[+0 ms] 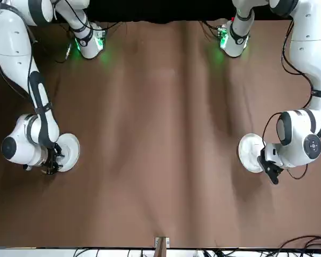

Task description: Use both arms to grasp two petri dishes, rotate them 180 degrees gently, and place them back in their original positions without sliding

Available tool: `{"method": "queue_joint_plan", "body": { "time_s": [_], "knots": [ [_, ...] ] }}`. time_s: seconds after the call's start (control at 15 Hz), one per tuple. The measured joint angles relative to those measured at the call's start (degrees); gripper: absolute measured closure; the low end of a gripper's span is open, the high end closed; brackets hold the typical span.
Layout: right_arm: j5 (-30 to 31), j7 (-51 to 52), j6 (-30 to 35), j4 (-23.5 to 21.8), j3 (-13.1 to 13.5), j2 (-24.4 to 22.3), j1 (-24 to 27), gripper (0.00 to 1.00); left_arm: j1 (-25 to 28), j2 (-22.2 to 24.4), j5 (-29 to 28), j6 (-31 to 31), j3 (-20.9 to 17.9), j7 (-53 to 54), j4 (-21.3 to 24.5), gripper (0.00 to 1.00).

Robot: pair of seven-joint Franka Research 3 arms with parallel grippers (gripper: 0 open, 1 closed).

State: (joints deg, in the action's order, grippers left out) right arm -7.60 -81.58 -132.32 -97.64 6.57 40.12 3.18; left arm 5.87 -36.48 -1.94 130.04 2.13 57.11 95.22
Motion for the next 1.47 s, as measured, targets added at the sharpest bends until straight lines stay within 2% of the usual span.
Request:
{"method": "queue_joint_plan", "body": {
  "time_s": [0.2, 0.47, 0.67, 1.0, 1.07, 1.2, 1.27, 1.33, 1.47],
  "knots": [
    [0.0, 0.0, -0.1, 0.0, 0.0, 0.0, 0.0, 0.54, -0.1, 0.9, 0.0, -0.6, 0.1, -14.0, -0.3, 0.96],
    [0.0, 0.0, -0.2, 0.0, -0.1, 0.0, 0.0, 0.57, -1.8, 1.5, 0.0, -1.0, 0.3, -40.8, -0.3, 0.96],
    [0.0, 0.0, -0.2, 0.0, -0.1, 0.0, 0.0, 0.57, -2.1, 1.9, 0.0, -1.9, 0.3, -48.3, -0.3, 0.96],
    [0.0, 0.0, -0.2, 0.3, -0.1, 0.1, 0.0, 0.60, -2.0, 2.4, 0.0, -4.6, 0.3, -53.4, -0.3, 0.96],
    [0.0, 0.0, -0.2, 0.4, -0.3, 0.2, -0.1, 0.68, -2.0, 2.5, 0.0, -4.7, 0.3, -55.6, -0.3, 0.96],
    [0.0, 0.0, -0.2, 0.5, -0.8, 0.2, -0.1, 0.72, -2.0, 2.6, 0.0, -5.8, 0.4, -61.2, -0.3, 0.96],
    [0.0, 0.0, -0.2, 0.6, -1.0, 0.2, -0.2, 0.79, -2.1, 2.7, 0.0, -6.2, 0.5, -63.2, -0.3, 0.96],
    [0.0, 0.0, -0.2, 0.6, -1.2, 0.2, -0.3, 0.79, -2.1, 2.8, 0.0, -6.4, 0.6, -65.2, -0.3, 0.96],
    [0.0, 0.0, -0.2, 0.8, -1.3, 0.2, -0.4, 0.89, -2.1, 2.8, 0.2, -6.5, 0.6, -70.6, -0.3, 0.96]
  ]
}}
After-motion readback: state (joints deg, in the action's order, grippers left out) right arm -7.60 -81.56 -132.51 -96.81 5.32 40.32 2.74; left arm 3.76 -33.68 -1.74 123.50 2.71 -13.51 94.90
